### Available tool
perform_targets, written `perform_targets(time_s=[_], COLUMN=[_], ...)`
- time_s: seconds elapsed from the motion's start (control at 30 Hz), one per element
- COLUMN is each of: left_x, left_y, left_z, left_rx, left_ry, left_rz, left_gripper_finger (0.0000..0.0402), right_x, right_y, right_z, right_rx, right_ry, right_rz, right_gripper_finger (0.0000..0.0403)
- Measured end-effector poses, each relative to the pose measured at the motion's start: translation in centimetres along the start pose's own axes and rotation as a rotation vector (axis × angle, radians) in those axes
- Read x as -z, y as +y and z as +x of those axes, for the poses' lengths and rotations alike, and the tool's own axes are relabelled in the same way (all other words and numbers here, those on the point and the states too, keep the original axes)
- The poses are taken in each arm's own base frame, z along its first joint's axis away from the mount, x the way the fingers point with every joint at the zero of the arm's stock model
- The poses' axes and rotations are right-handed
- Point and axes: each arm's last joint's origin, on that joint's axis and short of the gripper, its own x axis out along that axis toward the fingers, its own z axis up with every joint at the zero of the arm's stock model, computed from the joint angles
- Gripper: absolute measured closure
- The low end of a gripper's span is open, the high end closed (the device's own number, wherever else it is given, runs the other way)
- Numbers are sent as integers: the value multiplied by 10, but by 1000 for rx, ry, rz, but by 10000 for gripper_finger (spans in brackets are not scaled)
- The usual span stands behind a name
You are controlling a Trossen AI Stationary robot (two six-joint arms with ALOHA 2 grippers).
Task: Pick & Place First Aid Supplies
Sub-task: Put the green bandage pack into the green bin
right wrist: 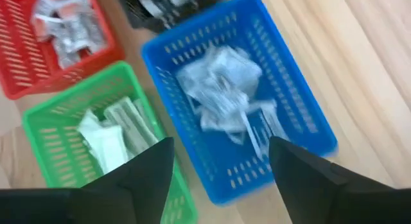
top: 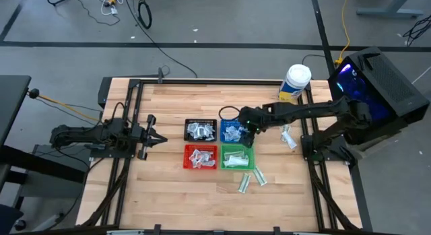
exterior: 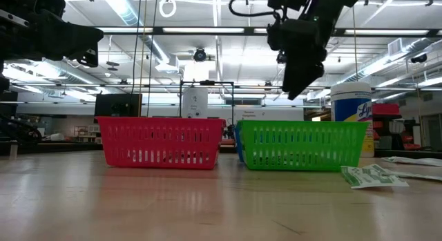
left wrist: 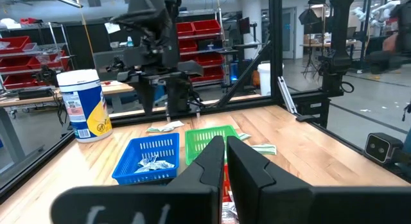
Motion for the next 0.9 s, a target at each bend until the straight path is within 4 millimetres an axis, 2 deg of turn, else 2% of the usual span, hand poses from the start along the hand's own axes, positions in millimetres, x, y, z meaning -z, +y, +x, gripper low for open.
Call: perform_targets(time_s=[0.23, 0.4, 0.57, 0.9], left_x=[0, 0, 0, 0], left_y=[0, 0, 0, 0], left_z=[0, 0, 0, 0], left_rx=[0, 0, 0, 0], left_ry=[-1, -1, -1, -1], left_rz=[0, 0, 0, 0], left_gripper_finger=[376, 376, 376, 376], right_x=[12, 31, 55, 97], right_y=[-31, -44, -52, -60], right_z=[-15, -24, -22, -13], right_rx=[98, 158, 211, 281], right_ry=[139, 253, 332, 369], right_rz=[180, 258, 328, 501], right_gripper_finger=[153, 156, 156, 156])
